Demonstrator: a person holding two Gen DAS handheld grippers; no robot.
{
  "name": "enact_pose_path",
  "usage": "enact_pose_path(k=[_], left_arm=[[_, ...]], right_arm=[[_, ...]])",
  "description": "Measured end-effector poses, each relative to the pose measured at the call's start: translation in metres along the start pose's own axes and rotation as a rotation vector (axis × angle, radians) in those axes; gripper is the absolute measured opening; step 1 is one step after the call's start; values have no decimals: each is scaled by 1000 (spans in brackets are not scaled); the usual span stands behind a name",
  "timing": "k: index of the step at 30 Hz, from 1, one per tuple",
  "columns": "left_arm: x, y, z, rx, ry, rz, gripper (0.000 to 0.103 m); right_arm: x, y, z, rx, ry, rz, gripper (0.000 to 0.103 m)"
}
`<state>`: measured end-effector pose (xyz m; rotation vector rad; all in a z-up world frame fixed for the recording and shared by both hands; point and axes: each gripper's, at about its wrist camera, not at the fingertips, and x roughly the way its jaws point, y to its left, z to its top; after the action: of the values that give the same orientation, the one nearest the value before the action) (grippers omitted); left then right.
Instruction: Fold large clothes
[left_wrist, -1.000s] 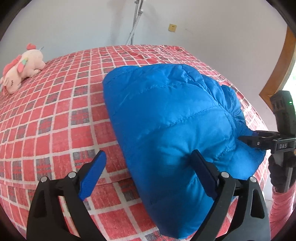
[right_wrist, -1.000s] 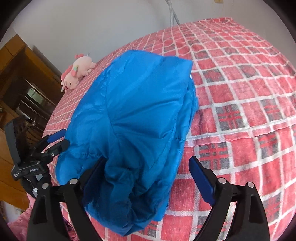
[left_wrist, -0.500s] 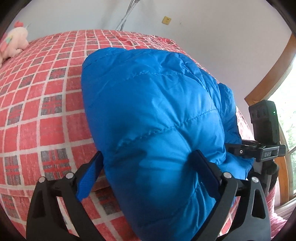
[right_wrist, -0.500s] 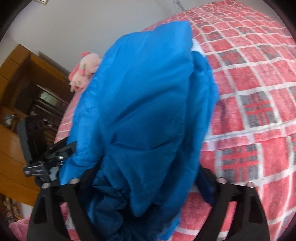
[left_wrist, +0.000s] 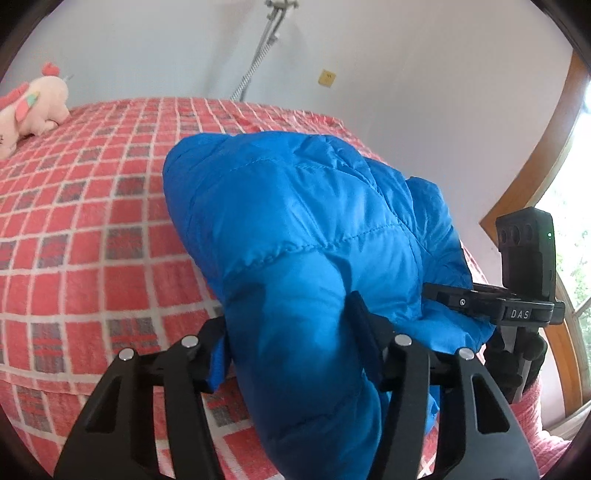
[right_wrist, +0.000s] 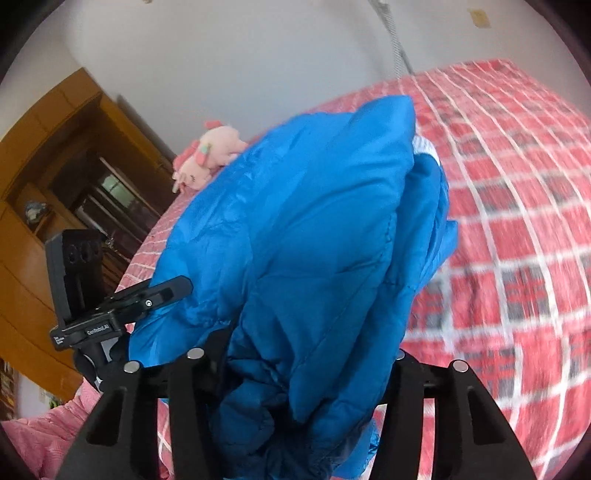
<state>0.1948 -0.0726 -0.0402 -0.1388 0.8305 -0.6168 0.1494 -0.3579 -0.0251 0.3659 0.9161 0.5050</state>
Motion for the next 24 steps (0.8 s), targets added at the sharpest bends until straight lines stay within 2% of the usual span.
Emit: enact_pose_path(k=[5, 8, 13, 15, 19, 20, 21, 24], left_arm=[[-29, 19, 9, -20, -100, 74, 54], [-40, 42, 15, -50, -127, 123, 54], [-34, 84, 13, -76, -104, 204, 54], [-23, 101, 7, -99, -82, 196, 58], [-20, 99, 3, -67, -95, 214, 64], [-20, 97, 3, -60, -92, 221, 65], [-21, 96, 3, -64, -86, 220, 66], [-28, 100, 3, -103, -71, 204, 72]], right_arm=[[23, 27, 28, -90, -7, 46, 51], [48, 41, 47, -139, 11, 76, 51], [103, 52, 62, -191, 68, 81, 51], [122, 44, 61, -171, 92, 66, 55], [122, 32, 59, -120, 119, 83, 60], [120, 31, 58, -108, 124, 82, 63], [117, 30, 58, -97, 125, 77, 68], [101, 30, 55, -86, 111, 69, 71]])
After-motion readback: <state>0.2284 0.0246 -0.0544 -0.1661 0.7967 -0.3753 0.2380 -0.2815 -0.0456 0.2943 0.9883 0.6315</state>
